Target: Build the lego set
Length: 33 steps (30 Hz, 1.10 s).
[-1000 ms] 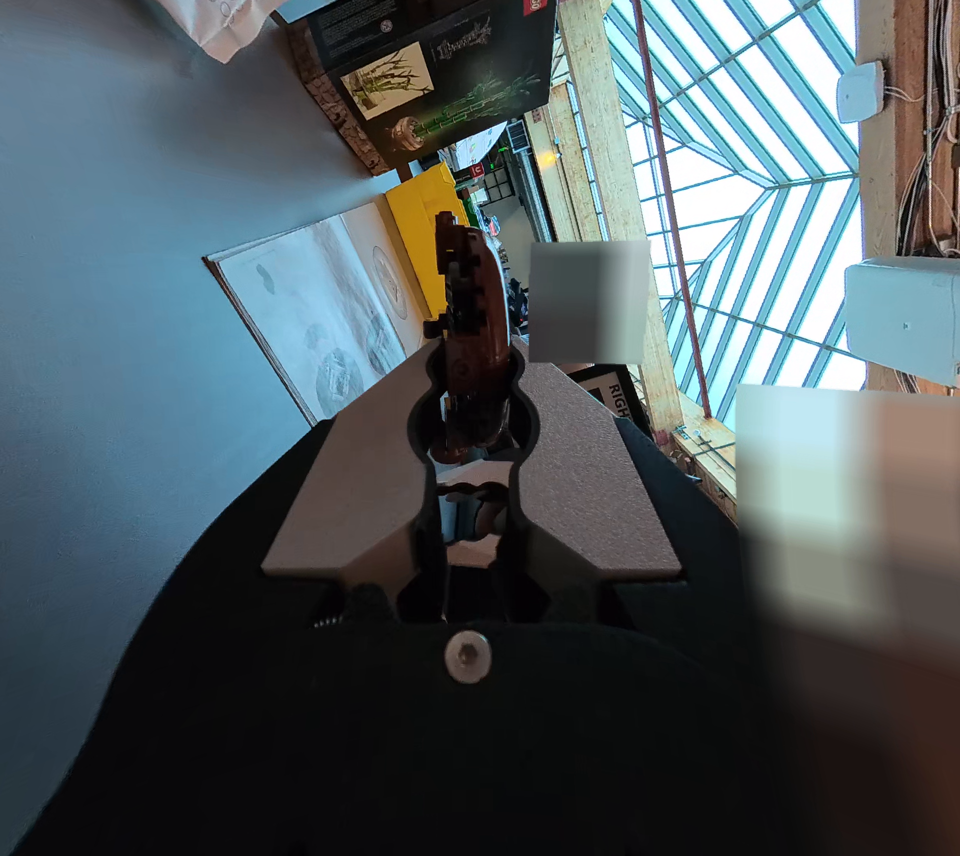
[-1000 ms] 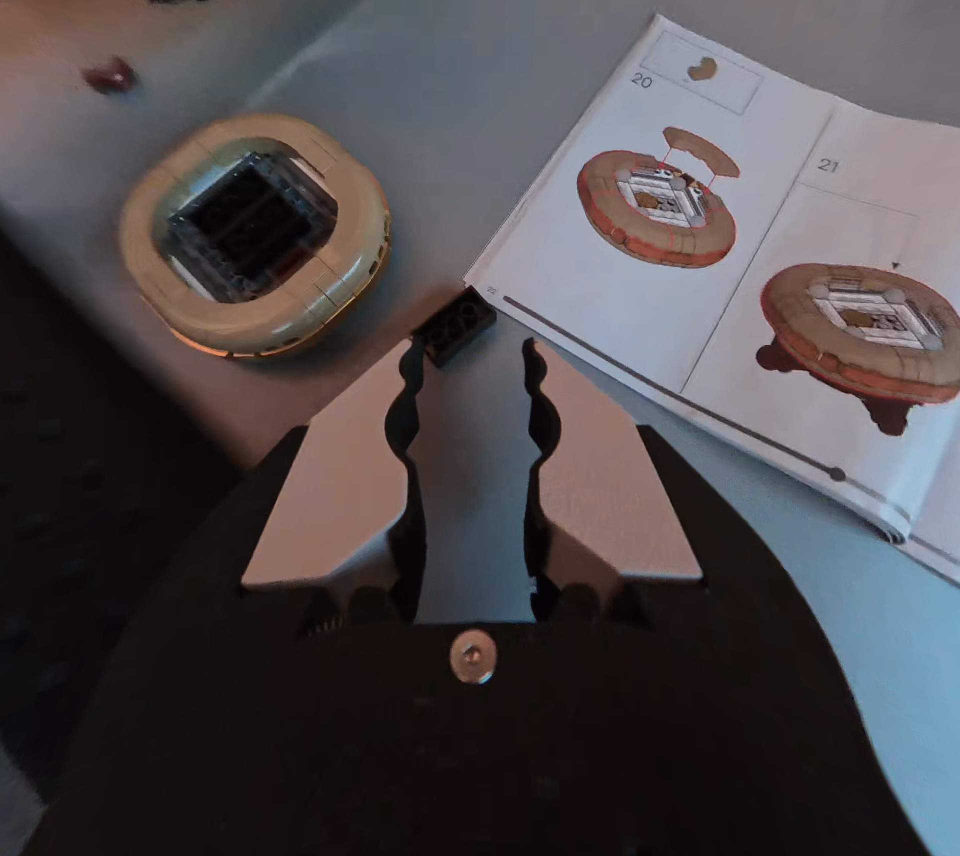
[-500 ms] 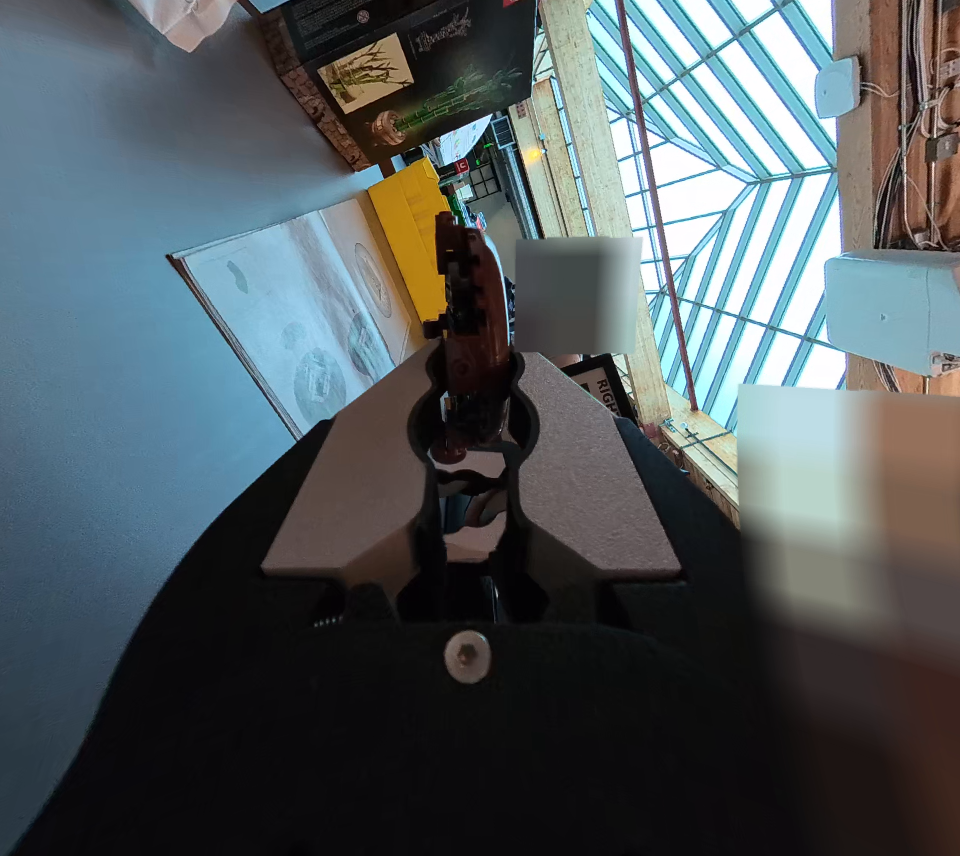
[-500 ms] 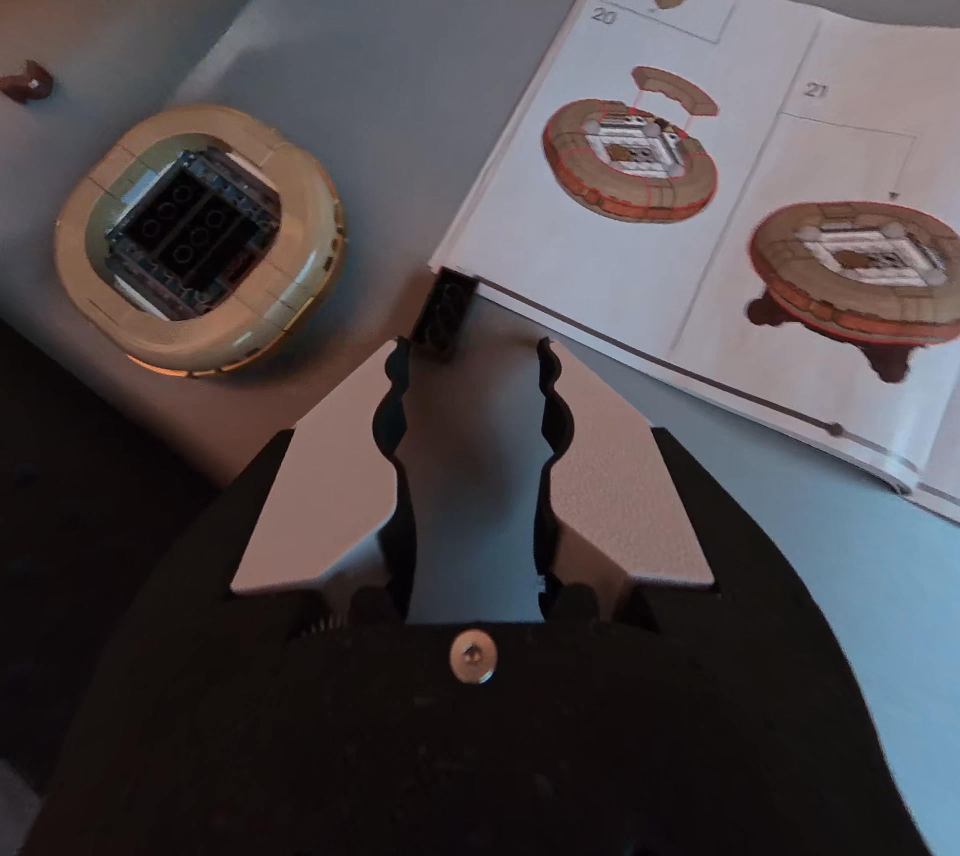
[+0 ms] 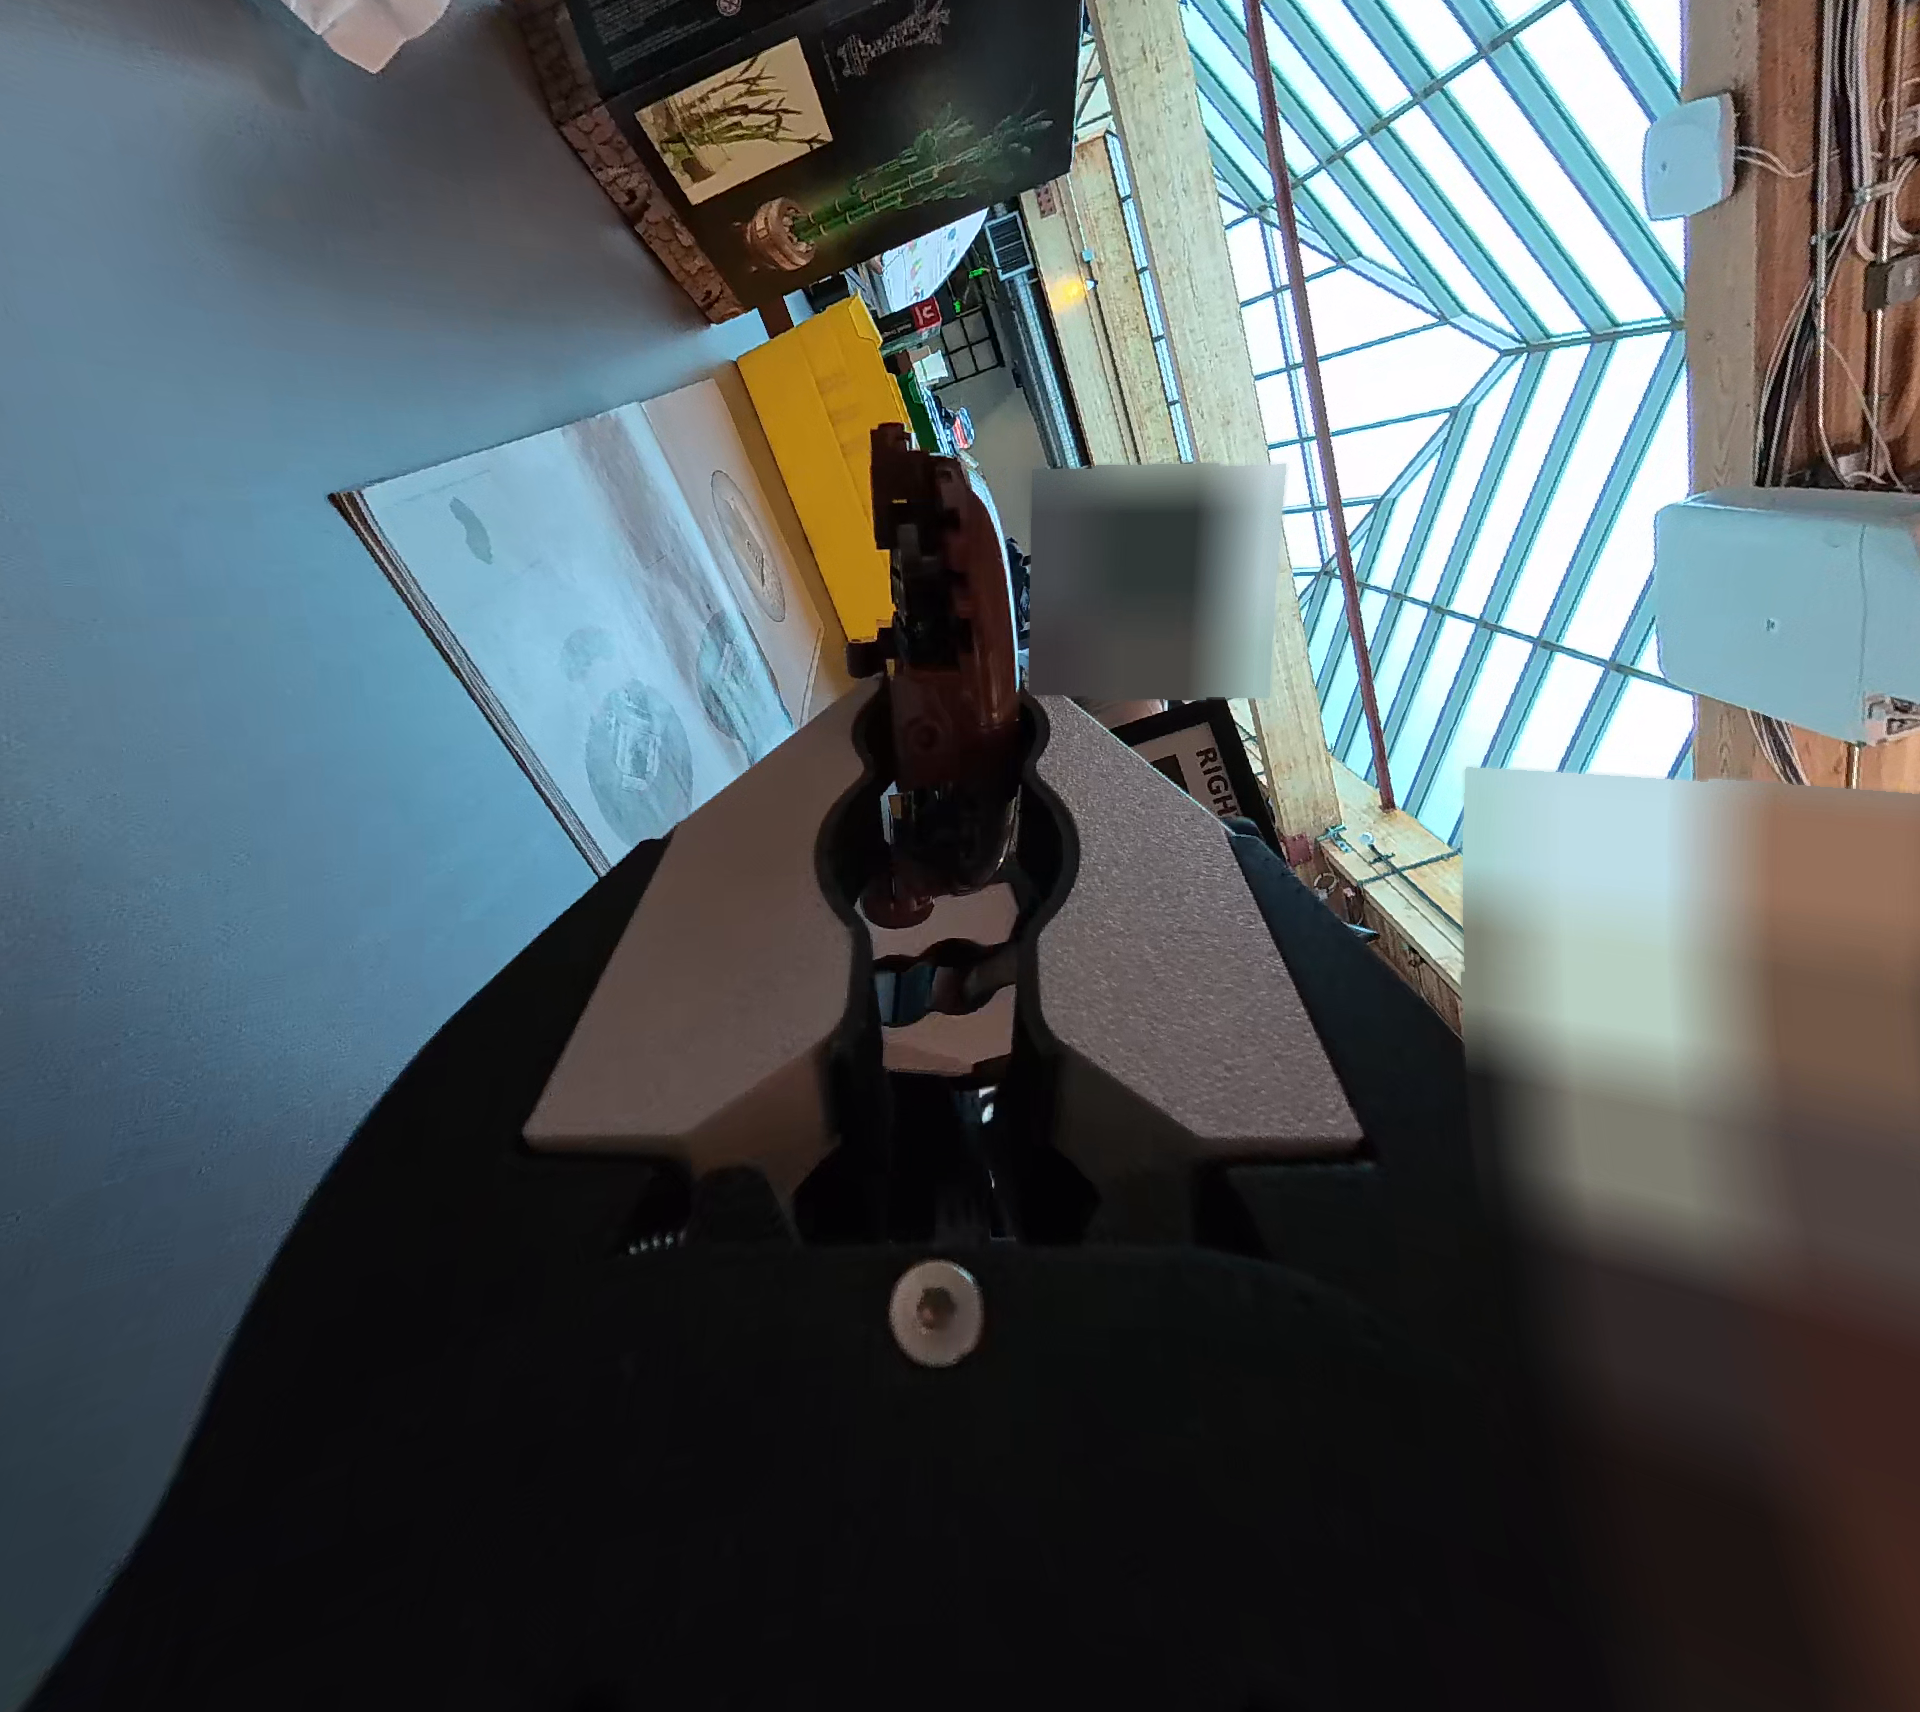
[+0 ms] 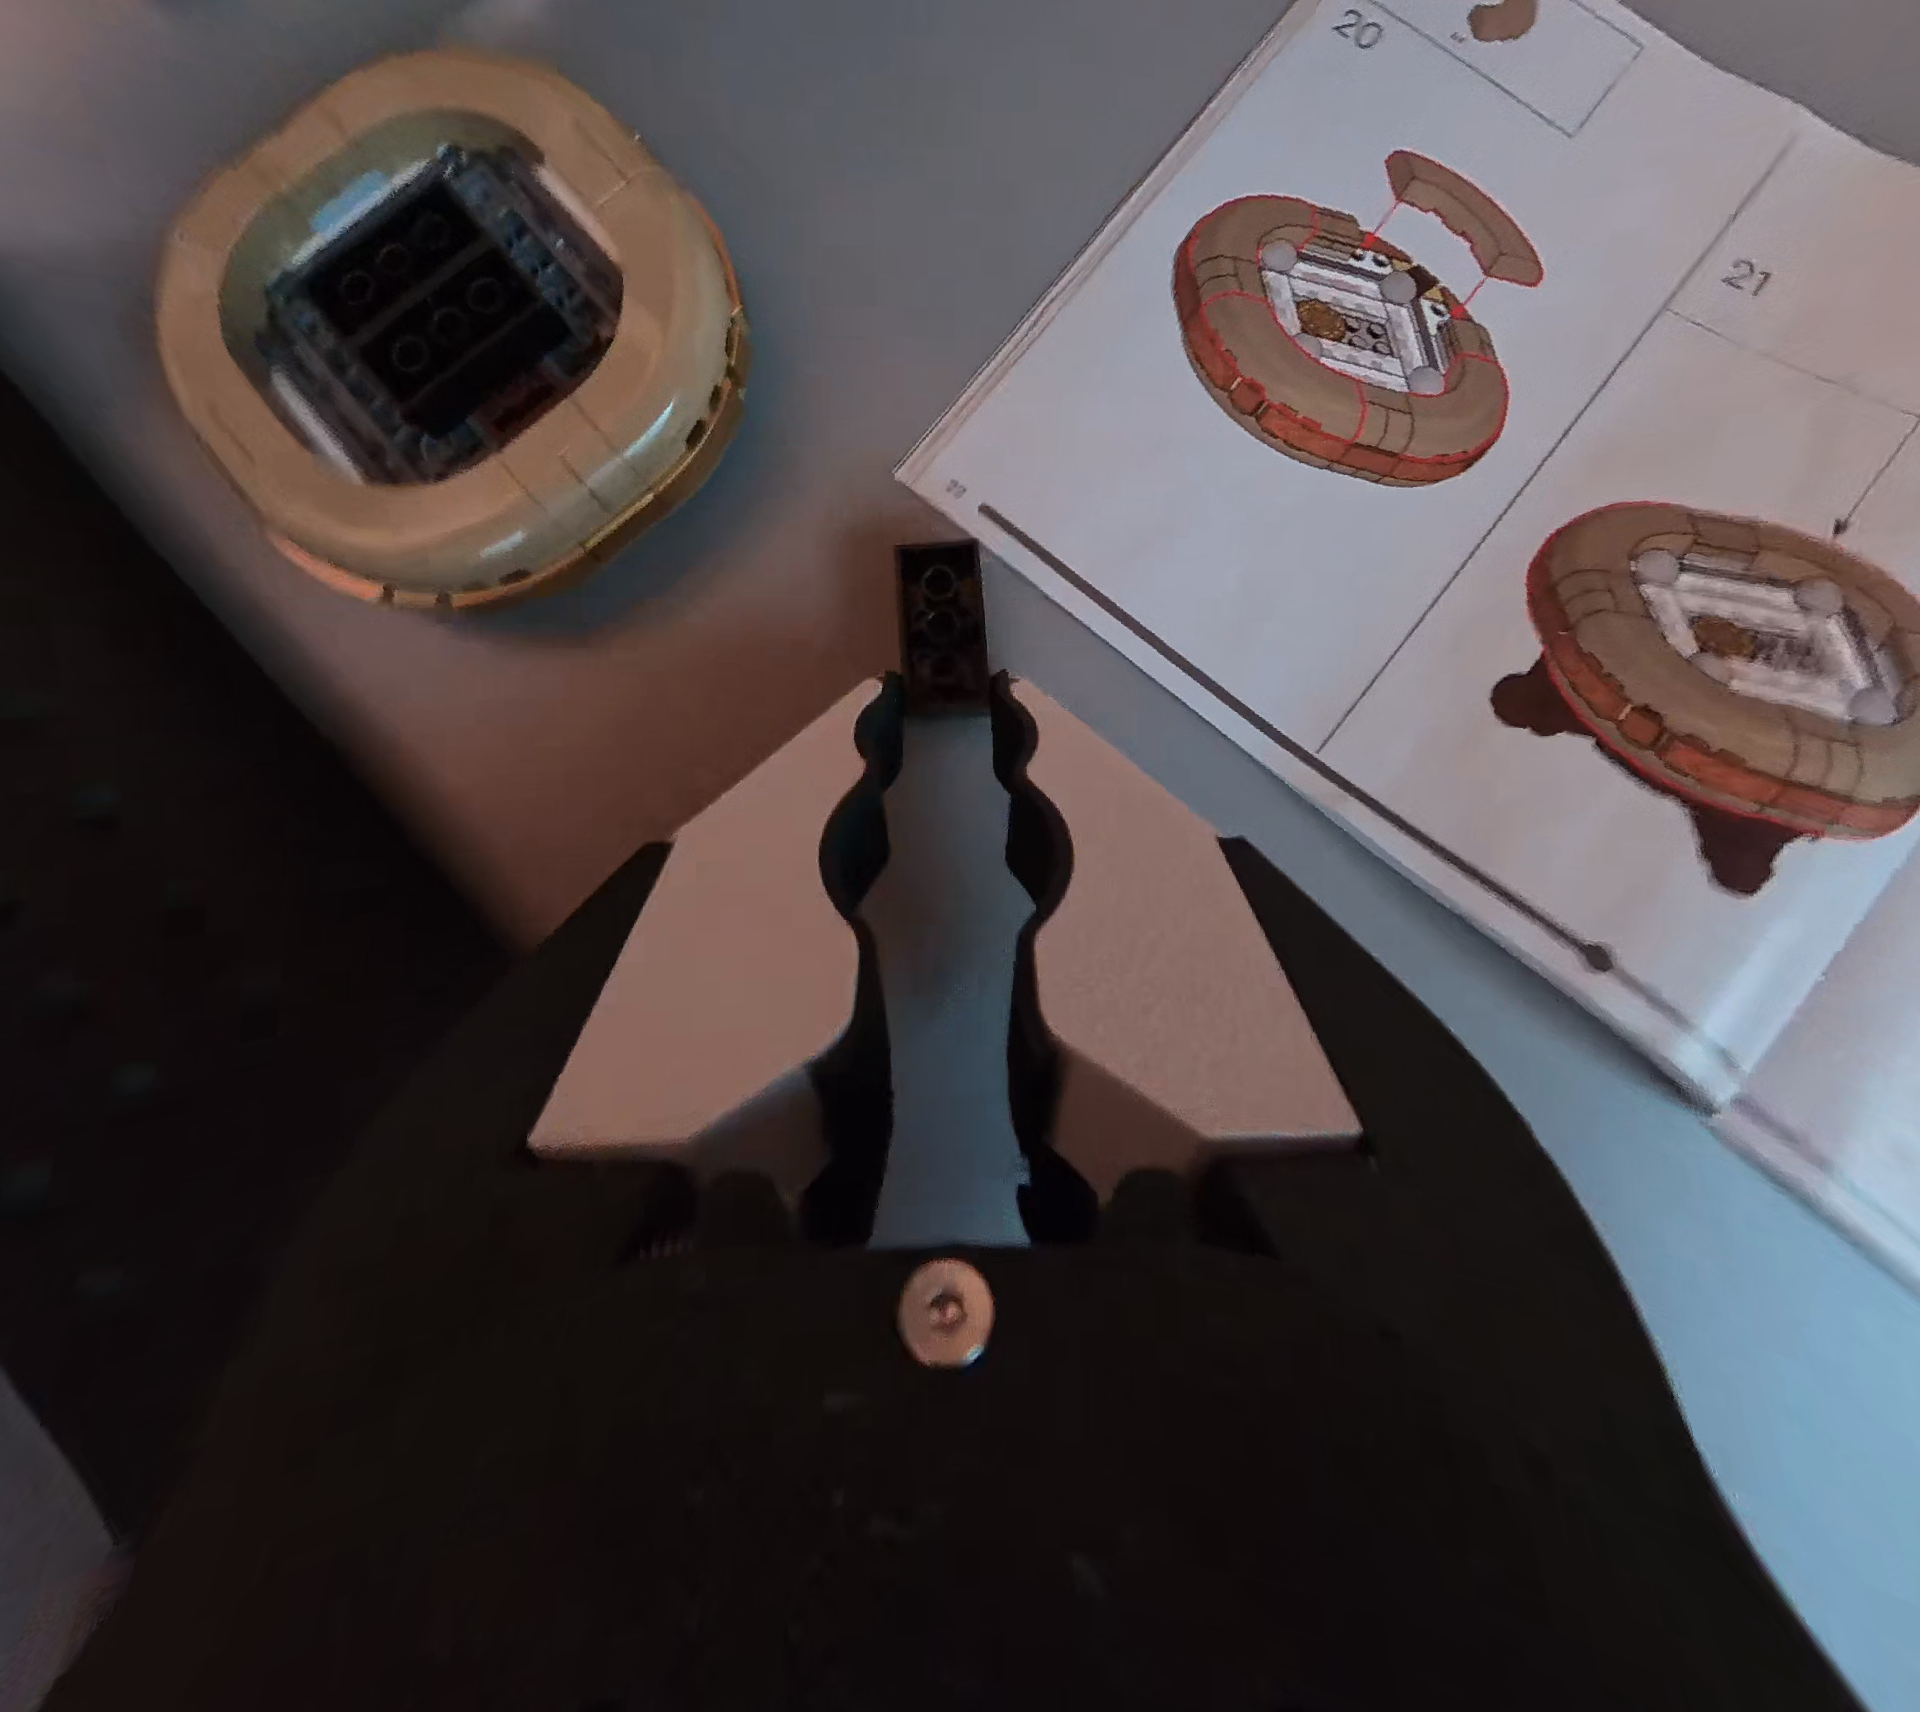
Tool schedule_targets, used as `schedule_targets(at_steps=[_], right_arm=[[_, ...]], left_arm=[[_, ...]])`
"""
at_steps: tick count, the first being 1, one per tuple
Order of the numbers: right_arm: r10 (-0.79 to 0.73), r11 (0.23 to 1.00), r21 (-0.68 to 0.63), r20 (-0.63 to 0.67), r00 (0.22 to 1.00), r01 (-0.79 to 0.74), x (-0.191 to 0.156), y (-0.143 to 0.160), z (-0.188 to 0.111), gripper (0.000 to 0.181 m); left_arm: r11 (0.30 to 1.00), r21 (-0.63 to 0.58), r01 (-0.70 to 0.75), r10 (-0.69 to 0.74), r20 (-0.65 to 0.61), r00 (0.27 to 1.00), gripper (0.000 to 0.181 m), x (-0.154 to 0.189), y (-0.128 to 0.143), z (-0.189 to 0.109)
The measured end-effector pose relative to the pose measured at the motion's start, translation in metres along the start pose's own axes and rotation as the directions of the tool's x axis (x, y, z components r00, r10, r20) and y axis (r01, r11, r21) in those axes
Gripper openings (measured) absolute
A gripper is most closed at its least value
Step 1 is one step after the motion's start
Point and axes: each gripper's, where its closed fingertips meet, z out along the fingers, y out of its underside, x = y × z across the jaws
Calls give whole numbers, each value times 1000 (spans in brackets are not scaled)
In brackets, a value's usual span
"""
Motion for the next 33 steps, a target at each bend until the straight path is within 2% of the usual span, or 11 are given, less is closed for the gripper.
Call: schedule_targets(at_steps=[2, 3, 4, 6, 7, 9, 15, 23, 29, 31, 33], right_arm=[[-220, 974, -63, -11, 975, 219, 6, 3, -12, 15], [-363, 928, -128, -111, 925, 349, 23, 4, -21, 15], [-527, 847, -193, -192, 828, 494, 37, 2, -30, 16], [-794, 603, -306, -315, 519, 737, 55, -10, -44, 17], [-880, 458, -348, -311, 360, 818, 55, -9, -45, 17], [-944, 233, -404, -311, 107, 885, 57, -6, -42, 16], [-926, -22, -413, -334, -174, 910, 55, -1, -35, 16], [-877, -279, -353, -285, -387, 893, 36, 18, -37, 17], [-867, -360, -286, -249, -432, 888, 26, 34, -42, 26], [-902, -306, -260, -229, -367, 916, 30, 35, -46, 26], [-967, -87, -199, -217, -130, 976, 39, 30, -51, 25]], left_arm=[[1000, 1, -1, 1, -1, 1000, 17, 0, 0, 0], [1000, 0, -1, 1, -2, 1000, 18, 1, 0, 0], [1000, -2, 0, 0, -3, 1000, 18, 1, 0, 0], [1000, -4, 0, 0, -5, 1000, 18, 1, 1, 1], [1000, -6, 0, 0, -4, 1000, 18, 1, 1, 1], [1000, -8, 2, -2, -5, 1000, 18, 1, 2, 2], [1000, -2, -1, 1, -9, 1000, 18, 4, 1, 1], [1000, -19, 16, -16, -4, 1000, 18, 0, 4, 4], [1000, -15, 19, -19, -5, 1000, 18, 0, 4, 3], [1000, -14, 19, -20, -4, 1000, 18, 0, 4, 3], [1000, -16, 21, -21, -5, 1000, 18, 0, 4, 3]])
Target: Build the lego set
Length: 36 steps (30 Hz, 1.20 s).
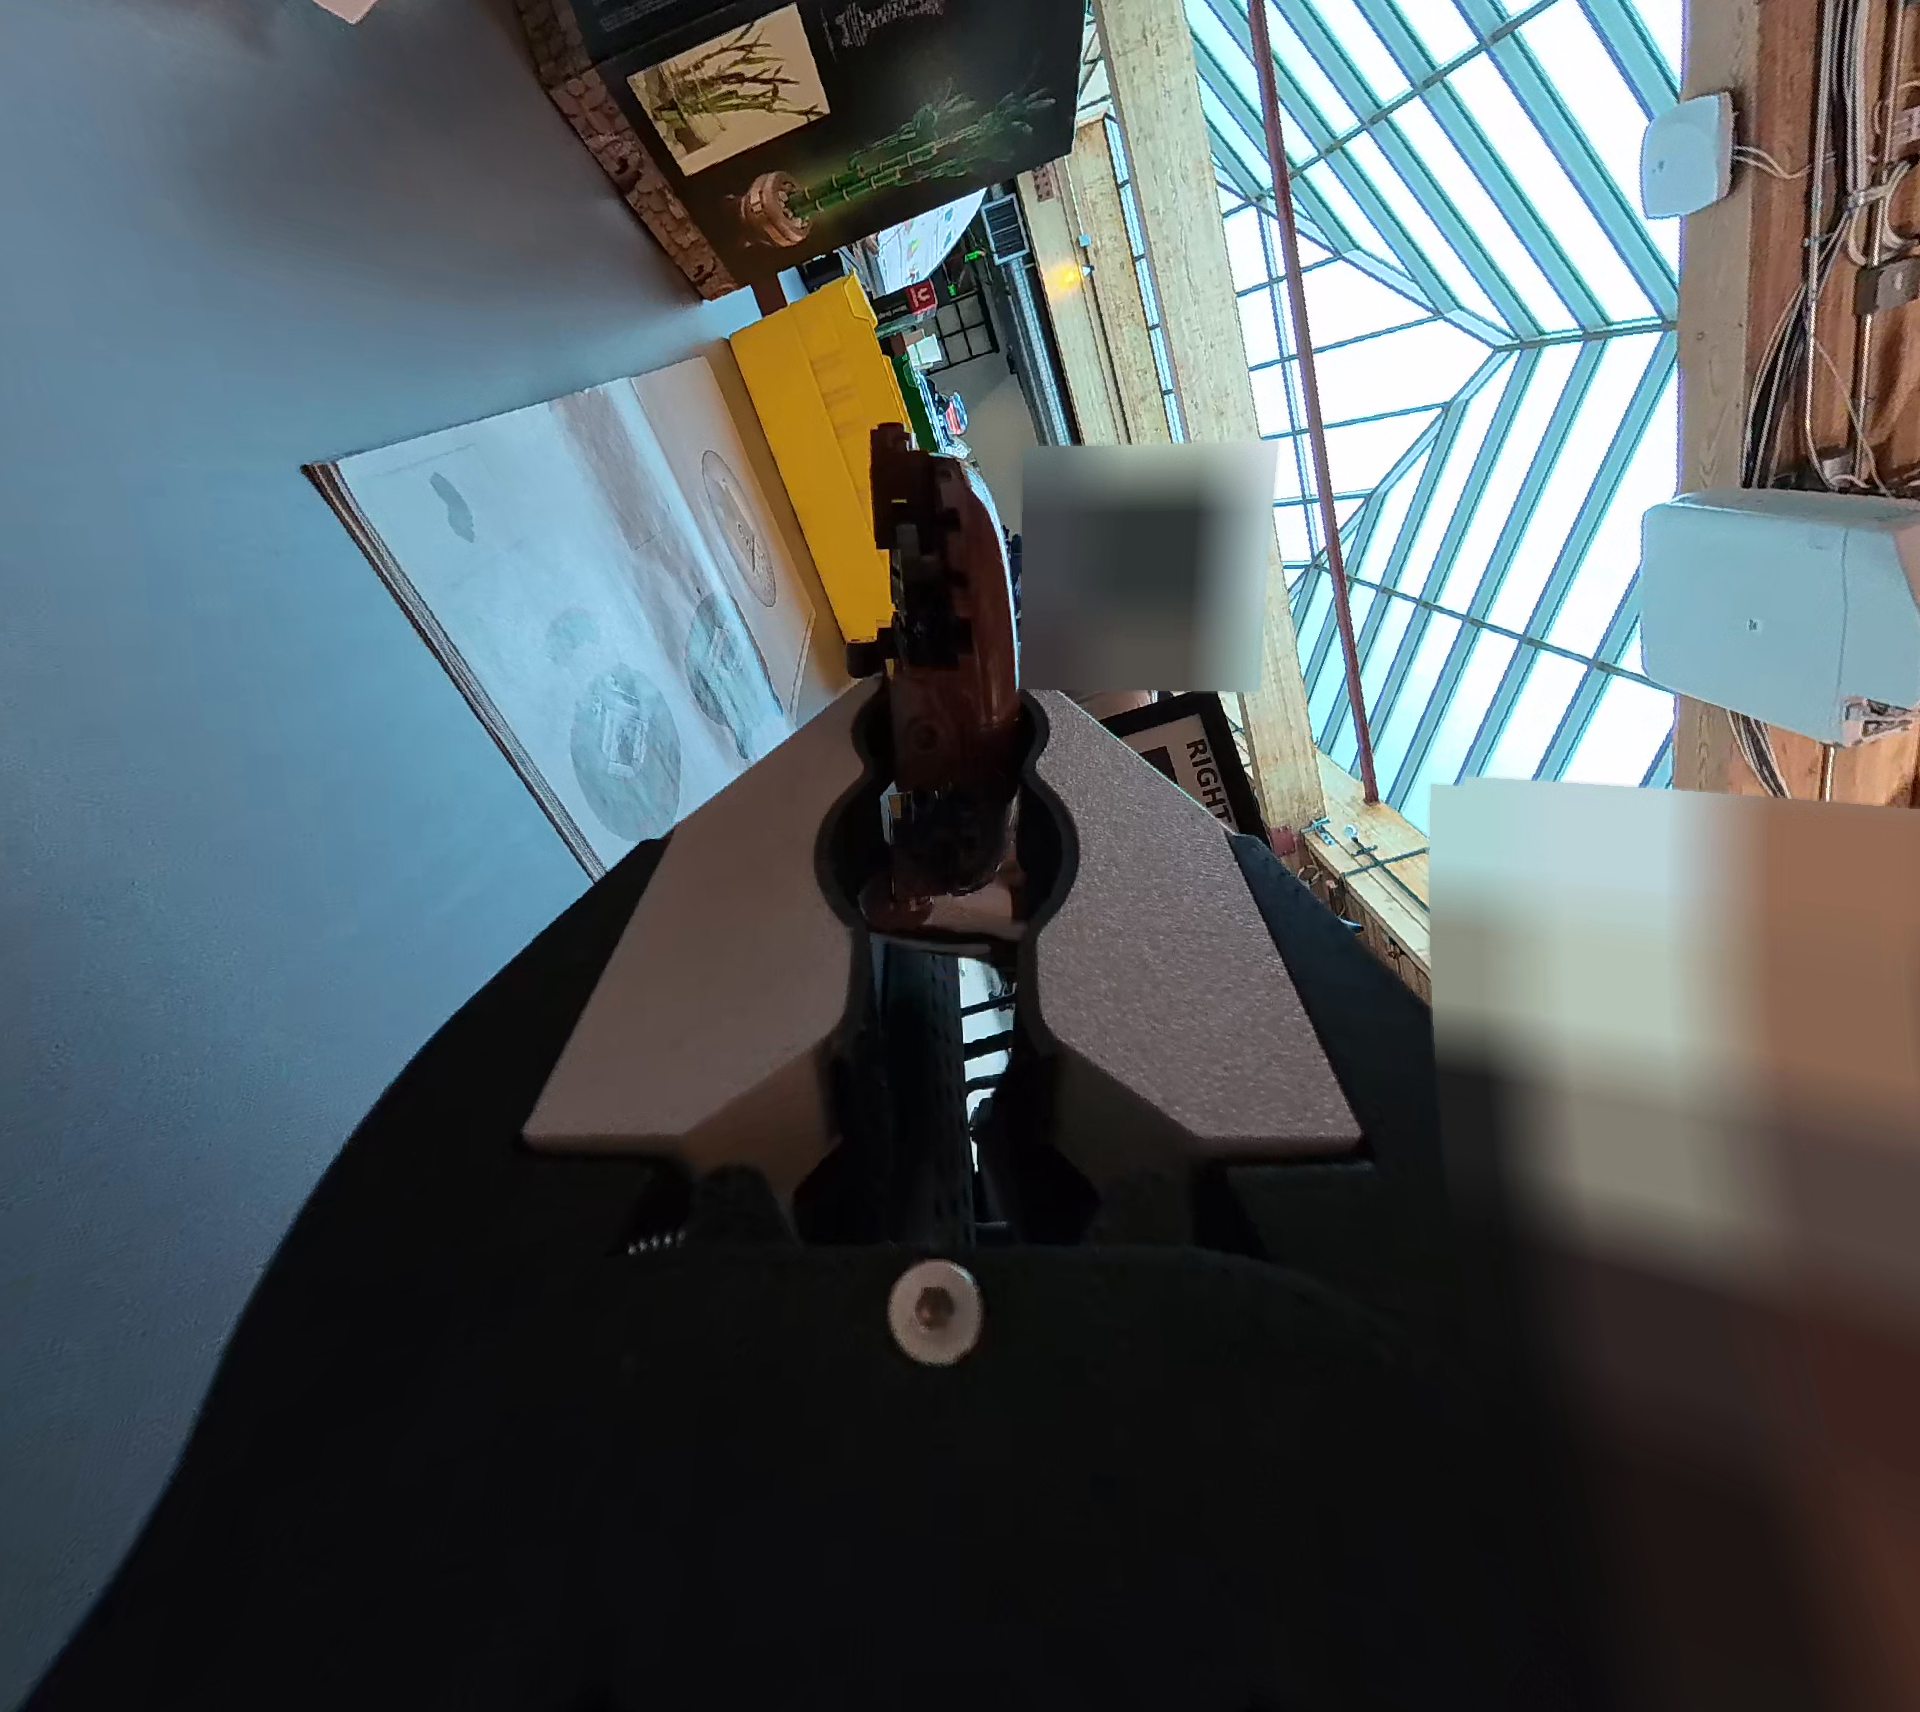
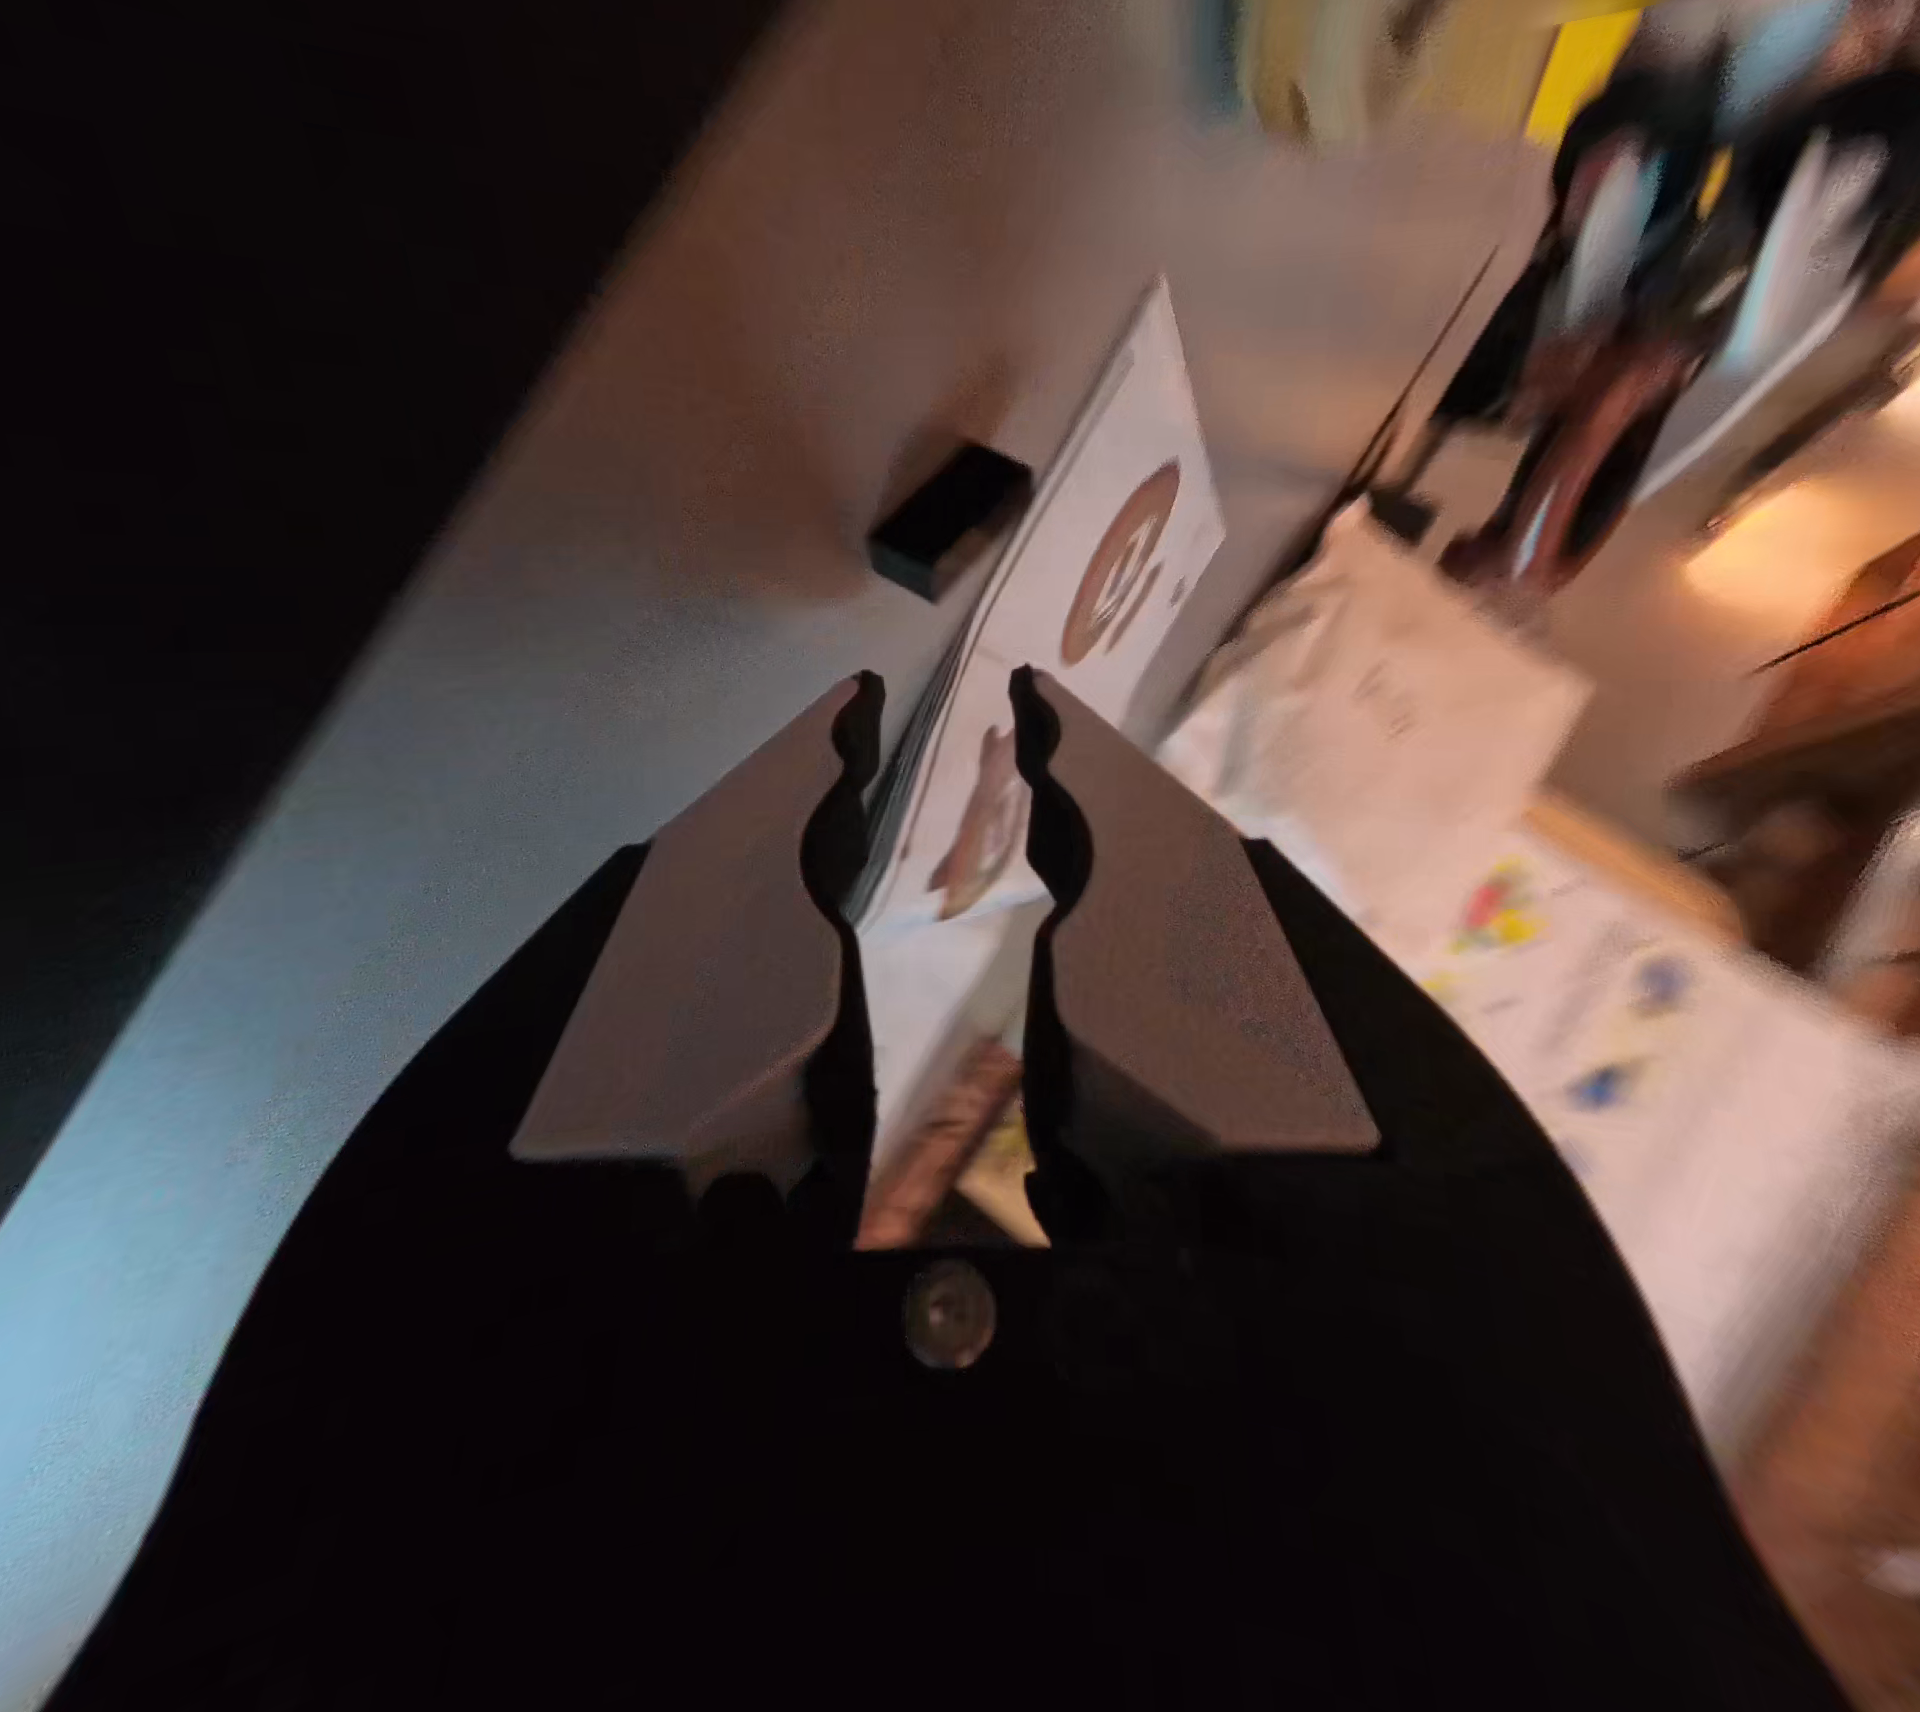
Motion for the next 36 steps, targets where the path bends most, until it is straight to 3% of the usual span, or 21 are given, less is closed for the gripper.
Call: schedule_targets(at_steps=[2, 3, 5, 7, 8, 10, 13, 14, 17, 20, 22, 24, 28, 36], right_arm=[[342, 939, 0, 105, 934, -343, 4, 10, 2, 25], [529, 840, -6, 228, 818, -542, -1, 7, 2, 25], [797, 546, -69, 348, 493, -835, 6, 6, 5, 34], [850, 286, -80, 481, 215, -955, 16, -7, 2, 37], [857, 209, -78, 495, 144, -975, 22, -9, 4, 40], [852, 167, -101, 516, 91, -981, 18, -14, 8, 40], [855, 220, -166, 508, 108, -961, -5, -21, 18, 38], [869, 233, -145, 474, 140, -962, -5, -20, 22, 17], [891, 303, 3, 353, 285, -953, 15, -13, 20, 11], [787, 610, 55, 74, 613, -790, 30, 4, 19, 11], [569, 822, 10, -2, 822, -569, 24, 1, 21, 11], [370, 927, -31, -74, 926, -373, 22, 0, 25, 11], [253, 967, -27, -28, 967, -254, 7, -8, 29, 15], [436, 893, 51, 158, 886, -448, -3, -10, 9, 23]], left_arm=[[1000, -2, -1, 1, -3, 1000, 18, 1, 0, 1], [1000, -4, -3, 3, -2, 1000, 18, 1, 1, 1], [1000, -1, -2, 2, -1, 1000, 18, 1, 1, 0], [1000, 1, 2, -2, -1, 1000, 17, 0, 0, 0], [1000, 2, 2, -2, -2, 1000, 17, 0, 0, -1], [1000, 4, 0, 0, -1, 1000, 17, 0, -1, -1], [1000, 5, 1, -1, 0, 1000, 17, 0, -1, -1], [1000, 5, 4, -4, 1, 1000, 18, -1, -1, -2], [1000, 3, 7, -7, 2, 1000, 18, -2, -1, -1], [1000, 1, 5, -5, 2, 1000, 18, -2, 0, -1], [1000, 0, 7, -7, 3, 1000, 18, -2, 0, -1], [1000, -1, 6, -6, 5, 1000, 18, -2, 0, -1], [1000, 1, 0, 0, -2, 1000, 18, 1, 0, -1], [1000, 1, 4, -4, -6, 1000, 18, 1, -1, -1]])
